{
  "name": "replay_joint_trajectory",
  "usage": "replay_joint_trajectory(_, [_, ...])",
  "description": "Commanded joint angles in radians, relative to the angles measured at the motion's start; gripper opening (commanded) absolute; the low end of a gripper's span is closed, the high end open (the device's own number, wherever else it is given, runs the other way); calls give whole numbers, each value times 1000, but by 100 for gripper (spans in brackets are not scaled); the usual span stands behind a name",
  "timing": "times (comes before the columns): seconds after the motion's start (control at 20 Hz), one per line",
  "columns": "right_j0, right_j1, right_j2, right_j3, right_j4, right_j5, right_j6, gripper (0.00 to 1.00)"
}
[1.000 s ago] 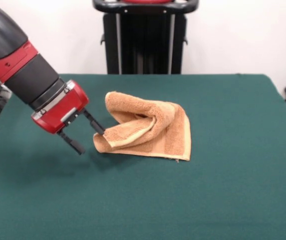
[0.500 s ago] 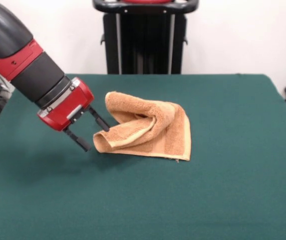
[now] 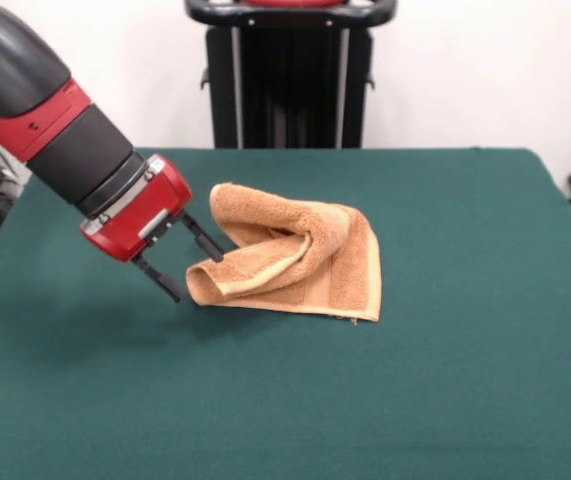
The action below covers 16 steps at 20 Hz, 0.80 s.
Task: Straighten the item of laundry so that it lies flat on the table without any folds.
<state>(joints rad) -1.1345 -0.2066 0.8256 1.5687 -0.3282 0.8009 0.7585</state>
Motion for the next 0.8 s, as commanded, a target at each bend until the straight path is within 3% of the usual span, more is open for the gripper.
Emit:
replay_joint_trajectory(0.05, [67,56,-28,63,14,-32,105,100])
replay_joint_trajectory(0.8, [95,79,-53,72,-8,-95,128,100])
